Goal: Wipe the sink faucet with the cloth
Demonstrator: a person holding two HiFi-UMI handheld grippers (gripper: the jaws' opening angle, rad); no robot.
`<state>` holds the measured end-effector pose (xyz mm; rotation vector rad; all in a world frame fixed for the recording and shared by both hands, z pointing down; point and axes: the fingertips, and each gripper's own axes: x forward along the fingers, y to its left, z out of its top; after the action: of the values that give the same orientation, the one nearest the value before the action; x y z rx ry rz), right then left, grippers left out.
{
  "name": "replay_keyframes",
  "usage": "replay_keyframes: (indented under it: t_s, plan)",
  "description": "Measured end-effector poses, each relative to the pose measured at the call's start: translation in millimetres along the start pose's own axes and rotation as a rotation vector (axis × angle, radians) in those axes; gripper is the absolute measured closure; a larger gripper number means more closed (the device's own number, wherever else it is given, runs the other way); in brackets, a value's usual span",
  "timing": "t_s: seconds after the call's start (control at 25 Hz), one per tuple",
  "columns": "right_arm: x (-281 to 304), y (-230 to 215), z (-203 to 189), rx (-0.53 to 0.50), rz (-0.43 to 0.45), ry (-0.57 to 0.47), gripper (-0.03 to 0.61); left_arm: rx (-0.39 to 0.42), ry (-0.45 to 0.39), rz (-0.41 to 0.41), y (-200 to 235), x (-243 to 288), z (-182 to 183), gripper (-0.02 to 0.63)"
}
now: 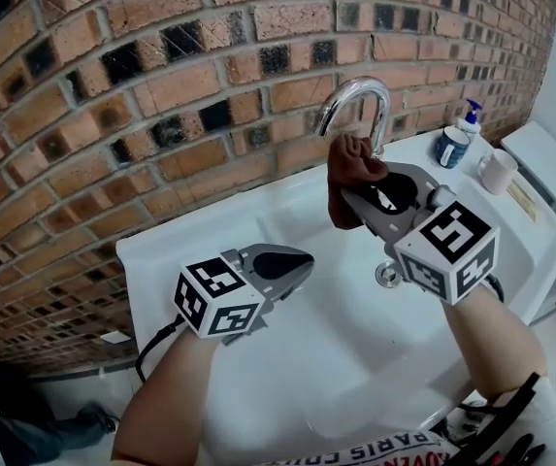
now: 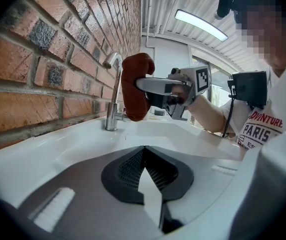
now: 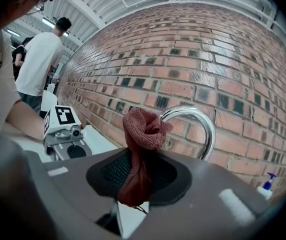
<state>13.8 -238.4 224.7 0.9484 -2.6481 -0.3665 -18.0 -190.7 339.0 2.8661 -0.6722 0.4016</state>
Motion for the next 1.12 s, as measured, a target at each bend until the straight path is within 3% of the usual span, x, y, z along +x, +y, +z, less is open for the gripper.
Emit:
replay_keyframes:
  t_s: [0.32,0.8,1.12]
  plan:
    - [7.0,32.8,-56.2,0.17,0.089,0.068,0.486,0.0,-0.003,-0.001,0.1,-0.2,0.4,0.614]
    - [18.4,70.0,-105.4,0.266,0.289,0.161,0.489,0.002,-0.003,0.0,0.5,-0.7,0.4,0.614]
    - [17.9,77.4,-108.4,0.235,0.322,0.187,0.494,0.001,-0.004,0.0,0.7,-0.4,0.5,0.614]
